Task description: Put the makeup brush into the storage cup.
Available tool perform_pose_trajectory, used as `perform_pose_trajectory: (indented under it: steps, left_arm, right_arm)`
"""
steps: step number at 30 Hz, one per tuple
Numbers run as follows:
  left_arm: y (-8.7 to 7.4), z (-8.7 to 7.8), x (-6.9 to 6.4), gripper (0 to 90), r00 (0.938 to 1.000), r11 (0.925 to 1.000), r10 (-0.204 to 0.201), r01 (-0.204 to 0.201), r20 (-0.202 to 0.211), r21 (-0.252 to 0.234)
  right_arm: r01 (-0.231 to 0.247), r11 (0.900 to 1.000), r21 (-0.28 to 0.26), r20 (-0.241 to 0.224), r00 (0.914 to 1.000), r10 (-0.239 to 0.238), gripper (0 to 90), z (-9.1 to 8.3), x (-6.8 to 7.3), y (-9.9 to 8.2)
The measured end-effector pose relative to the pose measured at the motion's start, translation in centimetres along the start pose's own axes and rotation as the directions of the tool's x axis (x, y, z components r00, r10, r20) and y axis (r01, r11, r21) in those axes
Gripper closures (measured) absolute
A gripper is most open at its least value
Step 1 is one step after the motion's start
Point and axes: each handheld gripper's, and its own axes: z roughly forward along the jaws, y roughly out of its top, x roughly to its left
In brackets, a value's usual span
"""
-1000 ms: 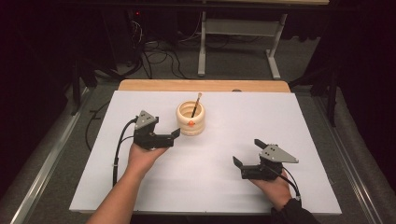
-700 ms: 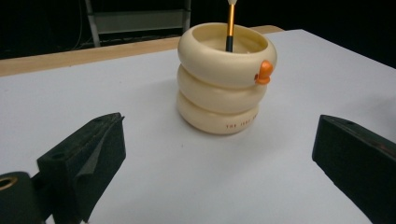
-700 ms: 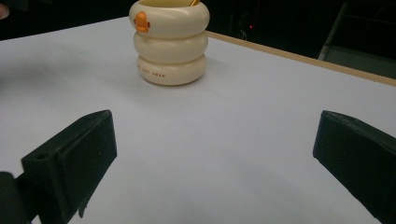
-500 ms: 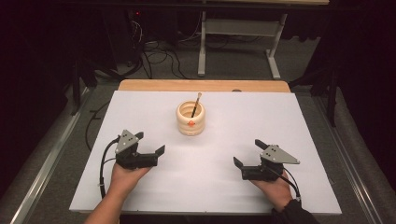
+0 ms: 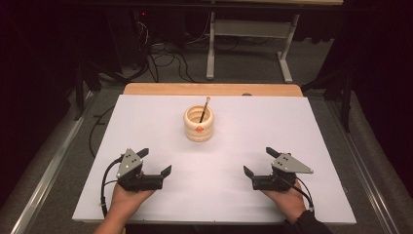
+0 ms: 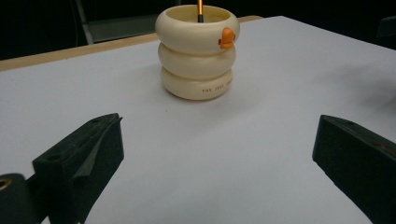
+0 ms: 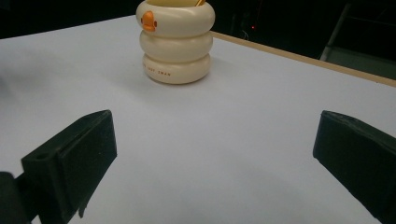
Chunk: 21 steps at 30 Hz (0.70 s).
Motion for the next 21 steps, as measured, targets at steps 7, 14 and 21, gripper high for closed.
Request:
perform_pose_trajectory:
  steps: [7, 14, 21]
  left_arm:
    - [0.11, 0.31, 0.27, 2.6, 0.9998, 0.9999, -0.008, 0.009, 0.020, -0.009]
    - [0.11, 0.14, 0.27, 2.5, 0.9999, 0.9999, -0.009, 0.009, 0.013, -0.012]
    - [0.06, 0.12, 0.36, 2.2, 1.0000, 1.0000, -0.007, 0.007, 0.006, -0.005]
  right_arm:
    - [0.000, 1.0000, 0.008, 0.012, 0.9999, 0.000, 1.1, 0.11, -0.09, -0.19]
    - [0.003, 1.0000, 0.009, 0.011, 0.9999, -0.003, 1.1, 0.16, -0.03, -0.20]
    - [-0.007, 0.9999, 0.007, 0.005, 1.0000, 0.007, 1.1, 0.35, -0.09, -0.20]
